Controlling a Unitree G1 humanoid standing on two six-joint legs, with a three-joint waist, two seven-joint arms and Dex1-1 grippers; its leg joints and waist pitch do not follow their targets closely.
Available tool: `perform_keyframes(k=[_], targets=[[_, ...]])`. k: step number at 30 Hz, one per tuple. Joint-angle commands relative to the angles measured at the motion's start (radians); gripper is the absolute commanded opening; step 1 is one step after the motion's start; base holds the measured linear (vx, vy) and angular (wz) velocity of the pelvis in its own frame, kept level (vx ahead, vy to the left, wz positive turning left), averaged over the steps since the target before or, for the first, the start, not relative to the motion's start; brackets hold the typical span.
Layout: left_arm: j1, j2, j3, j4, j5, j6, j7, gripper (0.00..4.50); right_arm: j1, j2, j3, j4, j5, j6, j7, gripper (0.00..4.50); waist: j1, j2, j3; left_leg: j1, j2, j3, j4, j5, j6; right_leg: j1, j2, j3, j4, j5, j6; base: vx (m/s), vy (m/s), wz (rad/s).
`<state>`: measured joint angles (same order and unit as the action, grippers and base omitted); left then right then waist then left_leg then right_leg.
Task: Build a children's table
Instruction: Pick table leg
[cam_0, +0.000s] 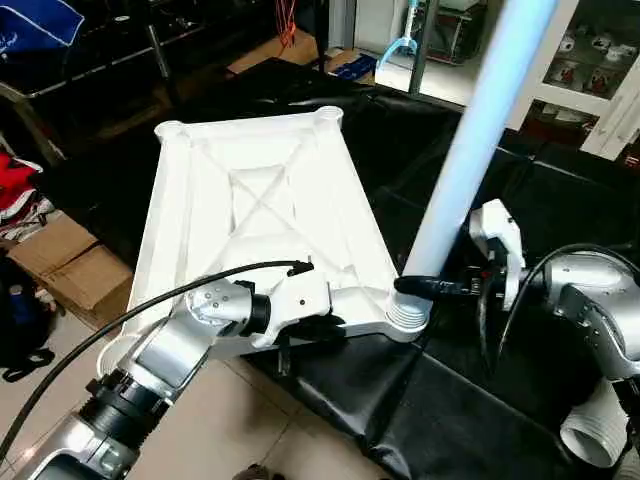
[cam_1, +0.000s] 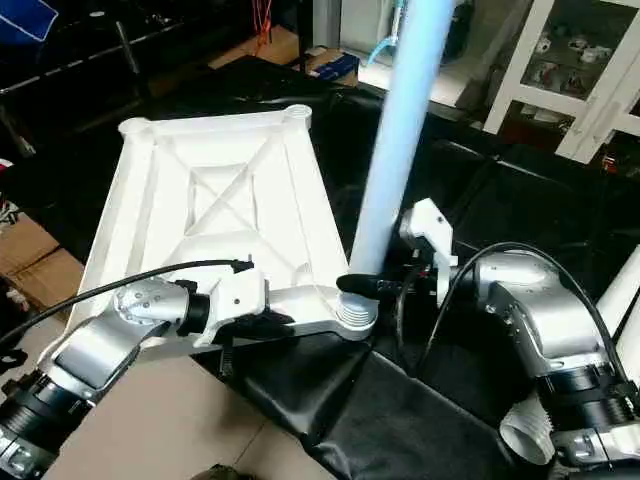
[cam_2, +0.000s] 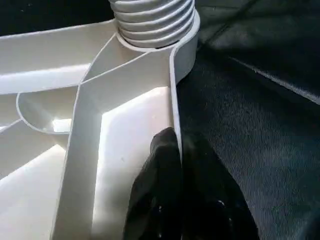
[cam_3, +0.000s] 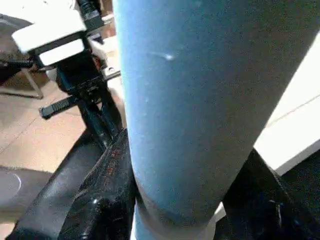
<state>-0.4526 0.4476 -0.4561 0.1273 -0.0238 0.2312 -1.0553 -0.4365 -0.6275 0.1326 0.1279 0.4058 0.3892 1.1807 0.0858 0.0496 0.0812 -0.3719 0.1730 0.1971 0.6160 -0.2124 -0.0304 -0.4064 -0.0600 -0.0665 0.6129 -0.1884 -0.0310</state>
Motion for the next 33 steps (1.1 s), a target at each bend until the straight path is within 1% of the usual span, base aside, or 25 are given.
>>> perform_keyframes(k=[1, 2, 6, 7, 8, 9, 10, 11, 14, 15, 16, 18, 19, 20, 21, 22, 23, 24, 25, 26, 27, 28, 30, 31, 33], targets=[[-0.047, -0.01, 0.002, -0.056, -0.026, -0.054, -0.039, 0.0, -0.011, 0.0, 0.045, 0.02, -0.048, 0.012, 0.011, 1.84, -0.011, -0.003, -0.069, 0.015, 0.067, -0.034, -0.068, -0.069, 0.099, 0.055, -0.086, 0.056, -0.058, -0.05, -0.27, 0.0, 0.0, 0.0], [-0.045, -0.01, 0.002, -0.057, -0.026, -0.052, -0.039, 0.0, -0.019, 0.002, 0.055, 0.03, -0.056, 0.01, 0.015, 1.84, -0.011, -0.002, -0.068, 0.014, 0.067, -0.034, -0.069, -0.07, 0.099, 0.054, -0.087, 0.056, -0.059, -0.053, -0.269, 0.0, 0.0, 0.0], [-0.033, -0.015, -0.003, -0.066, -0.024, -0.047, -0.035, 0.0, -0.057, 0.008, 0.099, 0.077, -0.083, 0.013, 0.05, 1.84, -0.016, -0.008, -0.067, 0.013, 0.067, -0.032, -0.068, -0.064, 0.105, 0.055, -0.087, 0.057, -0.058, -0.045, -0.274, 0.0, 0.0, 0.0], [-0.031, -0.015, -0.003, -0.068, -0.023, -0.047, -0.035, 0.0, -0.061, 0.007, 0.105, 0.081, -0.088, 0.011, 0.056, 1.84, -0.016, -0.007, -0.067, 0.013, 0.067, -0.033, -0.068, -0.063, 0.105, 0.055, -0.087, 0.057, -0.057, -0.047, -0.275, 0.0, 0.0, 0.0], [-0.03, -0.016, -0.003, -0.068, -0.022, -0.047, -0.035, 0.0, -0.067, 0.008, 0.109, 0.089, -0.091, 0.008, 0.057, 1.84, -0.017, -0.01, -0.065, 0.012, 0.068, -0.032, -0.069, -0.064, 0.107, 0.054, -0.088, 0.057, -0.06, -0.054, -0.272, 0.0, 0.0, 0.0], [-0.027, -0.015, -0.003, -0.071, -0.021, -0.046, -0.035, 0.0, -0.075, 0.009, 0.115, 0.096, -0.091, 0.013, 0.065, 1.84, -0.017, -0.013, -0.066, 0.014, 0.068, -0.032, -0.069, -0.066, 0.107, 0.054, -0.088, 0.058, -0.059, -0.062, -0.271, 0.0, 0.0, 0.0], [-0.025, -0.015, -0.003, -0.073, -0.02, -0.045, -0.034, 0.0, -0.081, 0.01, 0.119, 0.102, -0.091, 0.015, 0.069, 1.84, -0.017, -0.011, -0.065, 0.014, 0.068, -0.033, -0.069, -0.063, 0.108, 0.054, -0.089, 0.058, -0.059, -0.069, -0.271, 0.0, 0.0, 0.0], [-0.023, -0.015, -0.003, -0.073, -0.019, -0.044, -0.033, 0.0, -0.086, 0.013, 0.121, 0.11, -0.095, 0.013, 0.069, 1.84, -0.017, -0.011, -0.065, 0.014, 0.068, -0.033, -0.069, -0.063, 0.108, 0.054, -0.089, 0.058, -0.059, -0.069, -0.271, 0.0, 0.0, 0.0], [-0.02, -0.015, -0.002, -0.075, -0.014, -0.04, -0.027, 0.0, -0.094, 0.023, 0.125, 0.128, -0.104, 0.008, 0.07, 1.84, -0.018, -0.013, -0.064, 0.014, 0.068, -0.032, -0.069, -0.063, 0.107, 0.052, -0.089, 0.059, -0.06, -0.08, -0.267, 0.0, 0.0, 0.0], [-0.019, -0.016, -0.002, -0.075, -0.012, -0.039, -0.024, 0.0, -0.092, 0.026, 0.125, 0.132, -0.106, 0.006, 0.067, 1.84, -0.018, -0.016, -0.064, 0.014, 0.068, -0.031, -0.07, -0.065, 0.106, 0.053, -0.09, 0.058, -0.061, -0.086, -0.266, 0.0, 0.0, 0.0], [-0.019, -0.016, -0.001, -0.076, -0.01, -0.039, -0.02, 0.0, -0.086, 0.033, 0.12, 0.135, -0.105, 0.0, 0.056, 1.84, -0.018, -0.016, -0.064, 0.014, 0.068, -0.032, -0.07, -0.065, 0.106, 0.053, -0.089, 0.058, -0.061, -0.09, -0.264, 0.0, 0.0, 0.0], [-0.019, -0.017, -0.001, -0.076, -0.009, -0.038, -0.018, 0.0, -0.081, 0.041, 0.111, 0.139, -0.105, -0.007, 0.043, 1.84, -0.019, -0.015, -0.063, 0.015, 0.068, -0.032, -0.071, -0.072, 0.102, 0.051, -0.089, 0.058, -0.063, -0.103, -0.261, 0.0, 0.0, 0.0], [-0.019, -0.017, 0.001, -0.076, -0.009, -0.038, -0.015, 0.0, -0.074, 0.053, 0.095, 0.144, -0.101, -0.013, 0.02, 1.84, -0.019, -0.017, -0.062, 0.015, 0.068, -0.031, -0.072, -0.078, 0.099, 0.051, -0.09, 0.059, -0.065, -0.112, -0.259, 0.0, 0.0, 0.0], [-0.018, -0.018, 0.004, -0.078, -0.008, -0.037, -0.009, 0.0, -0.06, 0.077, 0.053, 0.154, -0.087, -0.022, -0.033, 1.84, -0.019, -0.017, -0.061, 0.015, 0.068, -0.031, -0.072, -0.082, 0.097, 0.05, -0.091, 0.06, -0.066, -0.121, -0.258, 0.0, 0.0, 0.0], [-0.018, -0.018, 0.004, -0.078, -0.008, -0.037, -0.009, 0.0, -0.059, 0.078, 0.052, 0.155, -0.086, -0.022, -0.035, 1.84, -0.021, -0.015, -0.061, 0.015, 0.069, -0.031, -0.073, -0.086, 0.091, 0.049, -0.092, 0.061, -0.068, -0.129, -0.254, 0.0, 0.0, 0.0], [-0.018, -0.018, 0.005, -0.078, -0.007, -0.037, -0.008, 0.0, -0.056, 0.082, 0.044, 0.157, -0.083, -0.023, -0.044, 1.84, -0.023, -0.015, -0.06, 0.017, 0.069, -0.033, -0.076, -0.097, 0.082, 0.05, -0.09, 0.058, -0.068, -0.139, -0.253, 0.0, 0.0, 0.0], [-0.017, -0.018, 0.006, -0.079, -0.007, -0.036, -0.006, 0.0, -0.037, 0.09, 0.015, 0.161, -0.068, -0.026, -0.07, 1.84, -0.023, -0.013, -0.059, 0.021, 0.07, -0.031, -0.076, -0.112, 0.075, 0.046, -0.09, 0.061, -0.073, -0.148, -0.251, 0.0, 0.0, 0.0], [-0.017, -0.018, 0.007, -0.079, -0.007, -0.036, -0.005, 0.0, -0.031, 0.091, 0.008, 0.161, -0.065, -0.027, -0.074, 1.84, -0.025, -0.013, -0.059, 0.022, 0.069, -0.032, -0.077, -0.118, 0.071, 0.047, -0.089, 0.06, -0.071, -0.148, -0.253, 0.0, 0.0, 0.0], [-0.016, -0.017, 0.009, -0.08, -0.008, -0.036, -0.004, 0.0, -0.006, 0.094, -0.017, 0.163, -0.058, -0.035, -0.093, 1.84, -0.026, -0.012, -0.059, 0.02, 0.07, -0.032, -0.078, -0.12, 0.068, 0.048, -0.089, 0.06, -0.073, -0.141, -0.251, 0.0, 0.0, 0.0], [-0.016, -0.017, 0.009, -0.08, -0.008, -0.036, -0.003, 0.0, 0.004, 0.096, -0.029, 0.166, -0.055, -0.041, -0.105, 1.84, -0.028, -0.013, -0.059, 0.021, 0.07, -0.032, -0.078, -0.121, 0.068, 0.049, -0.09, 0.061, -0.072, -0.138, -0.251, 0.0, 0.0, 0.0], [-0.016, -0.017, 0.009, -0.08, -0.009, -0.036, -0.003, 0.0, 0.012, 0.099, -0.04, 0.169, -0.053, -0.046, -0.115, 1.84, -0.03, -0.011, -0.06, 0.017, 0.069, -0.033, -0.079, -0.118, 0.068, 0.052, -0.09, 0.06, -0.07, -0.127, -0.253, 0.0, 0.0, 0.0], [-0.016, -0.019, 0.009, -0.081, -0.009, -0.035, -0.003, 0.0, 0.026, 0.106, -0.063, 0.174, -0.046, -0.055, -0.133, 1.84, -0.032, -0.012, -0.059, 0.016, 0.068, -0.034, -0.08, -0.118, 0.068, 0.053, -0.089, 0.059, -0.07, -0.125, -0.254, 0.0, 0.0, 0.0], [-0.016, -0.021, 0.007, -0.082, -0.009, -0.035, -0.002, 0.0, 0.047, 0.113, -0.091, 0.177, -0.044, -0.07, -0.156, 1.84, -0.035, -0.012, -0.06, 0.015, 0.067, -0.033, -0.078, -0.121, 0.07, 0.054, -0.092, 0.061, -0.071, -0.122, -0.256, 0.0, 0.0, 0.0], [-0.017, -0.022, 0.007, -0.082, -0.009, -0.035, -0.002, 0.0, 0.049, 0.114, -0.094, 0.176, -0.045, -0.071, -0.158, 1.84, -0.036, -0.012, -0.059, 0.014, 0.066, -0.033, -0.078, -0.121, 0.073, 0.054, -0.091, 0.06, -0.072, -0.126, -0.256, 0.0, 0.0, 0.0], [-0.017, -0.024, 0.006, -0.079, -0.006, -0.037, 0.0, 0.0, 0.083, 0.112, -0.119, 0.158, -0.034, -0.073, -0.169, 1.84, -0.037, -0.013, -0.059, 0.014, 0.067, -0.033, -0.079, -0.118, 0.077, 0.054, -0.091, 0.06, -0.074, -0.131, -0.252, 0.0, 0.0, 0.0]])
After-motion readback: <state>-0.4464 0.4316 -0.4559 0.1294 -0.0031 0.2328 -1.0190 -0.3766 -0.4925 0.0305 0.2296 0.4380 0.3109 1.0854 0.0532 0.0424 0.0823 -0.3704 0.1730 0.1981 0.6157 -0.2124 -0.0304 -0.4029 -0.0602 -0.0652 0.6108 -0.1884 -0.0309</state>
